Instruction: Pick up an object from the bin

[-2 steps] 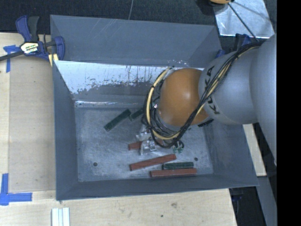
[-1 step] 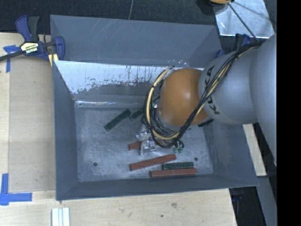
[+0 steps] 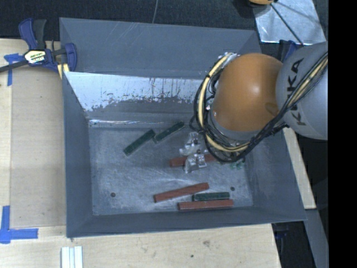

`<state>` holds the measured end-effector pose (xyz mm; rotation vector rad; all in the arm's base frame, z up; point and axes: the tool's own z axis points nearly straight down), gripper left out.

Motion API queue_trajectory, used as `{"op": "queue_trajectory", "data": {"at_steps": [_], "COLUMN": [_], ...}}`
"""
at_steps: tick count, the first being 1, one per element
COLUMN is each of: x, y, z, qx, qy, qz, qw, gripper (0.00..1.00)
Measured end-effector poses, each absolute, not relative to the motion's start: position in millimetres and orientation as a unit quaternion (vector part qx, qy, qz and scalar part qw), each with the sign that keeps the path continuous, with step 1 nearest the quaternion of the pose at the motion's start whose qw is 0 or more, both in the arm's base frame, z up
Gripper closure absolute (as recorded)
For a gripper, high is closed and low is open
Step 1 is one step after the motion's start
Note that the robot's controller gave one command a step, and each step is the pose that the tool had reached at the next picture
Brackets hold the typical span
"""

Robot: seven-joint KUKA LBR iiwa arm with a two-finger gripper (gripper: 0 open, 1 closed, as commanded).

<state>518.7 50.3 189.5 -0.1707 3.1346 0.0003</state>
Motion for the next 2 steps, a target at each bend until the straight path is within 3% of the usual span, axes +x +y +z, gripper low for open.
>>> {"op": "queue_trajectory", "data": {"at_steps": [1,2], "x": [518.7,524.8], "y": [50,49], "z": [190,236], "qx": [-0.054,-0.049], "qy": [0.999,0.999], "qz": [0.000,0.000], "qw": [0.001,-0.002], "gripper": [1.00,1.00]}}
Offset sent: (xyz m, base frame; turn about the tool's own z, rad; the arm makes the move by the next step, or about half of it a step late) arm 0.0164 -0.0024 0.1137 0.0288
